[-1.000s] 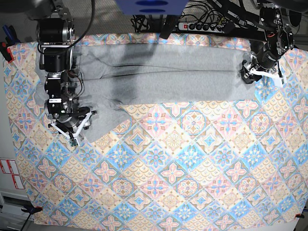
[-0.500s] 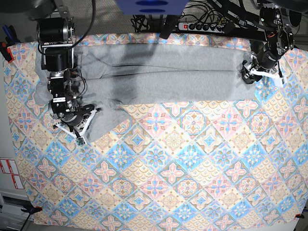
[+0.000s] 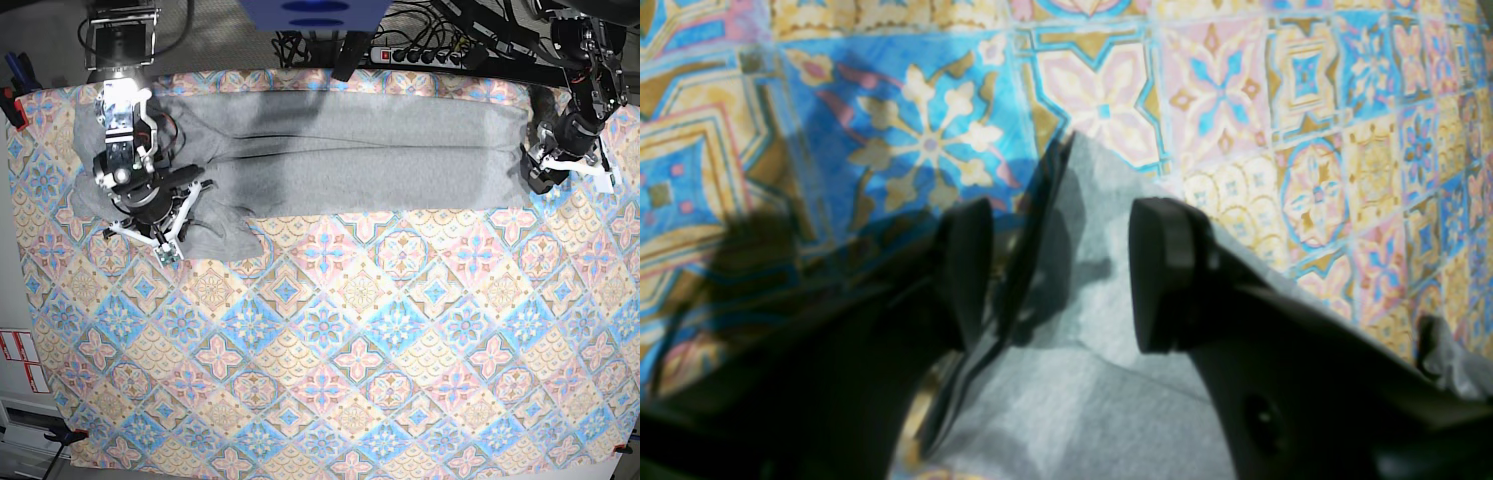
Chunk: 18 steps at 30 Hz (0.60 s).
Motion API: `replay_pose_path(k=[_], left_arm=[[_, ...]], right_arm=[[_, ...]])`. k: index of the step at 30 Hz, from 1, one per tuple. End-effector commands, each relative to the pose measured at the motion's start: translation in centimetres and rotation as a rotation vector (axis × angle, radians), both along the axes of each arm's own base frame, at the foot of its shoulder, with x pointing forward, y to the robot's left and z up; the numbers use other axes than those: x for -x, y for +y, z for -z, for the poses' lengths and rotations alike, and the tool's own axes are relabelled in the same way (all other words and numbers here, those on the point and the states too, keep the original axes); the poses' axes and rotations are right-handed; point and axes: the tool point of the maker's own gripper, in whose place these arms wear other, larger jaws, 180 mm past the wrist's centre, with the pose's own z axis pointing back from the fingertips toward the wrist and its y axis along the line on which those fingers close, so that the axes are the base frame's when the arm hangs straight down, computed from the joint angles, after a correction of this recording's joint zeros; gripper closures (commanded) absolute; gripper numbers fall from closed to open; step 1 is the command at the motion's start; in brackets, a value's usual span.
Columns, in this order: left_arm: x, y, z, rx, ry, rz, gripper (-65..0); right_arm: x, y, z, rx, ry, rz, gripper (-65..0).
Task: Fold the T-shirt properly
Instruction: 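Grasp the strip's end with the right gripper and tuck it inward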
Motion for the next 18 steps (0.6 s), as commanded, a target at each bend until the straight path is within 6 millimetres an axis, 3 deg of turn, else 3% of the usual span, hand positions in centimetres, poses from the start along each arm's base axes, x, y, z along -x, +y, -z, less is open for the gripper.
replay_pose_path(k=[1,7,14,18], left_arm=[[-0.6,0.6,-1.1,-0.023,-0.03,0.005,-33.6],[-0.5,0.4,-0.9,-0.023,-0.026,0.012,-33.6],[-0.6,0.4,-0.9,-0.023,-0.027,0.012,-33.6],[-0.7,0.4,-1.0,-0.024,-0.028,0.012,-33.6]], right_arm=[[-0.7,-0.1,-1.9,0.005,-0.063,-0.01,-0.2],[3.5,1.4,-3.2,0.005,-0.074,-0.055,-0.2],[8.1,2.0,-1.6,0.001,0.006,-0.071,-0.2],[9.7,1.9,-0.8,0.0,0.046,-0.07,-0.2]])
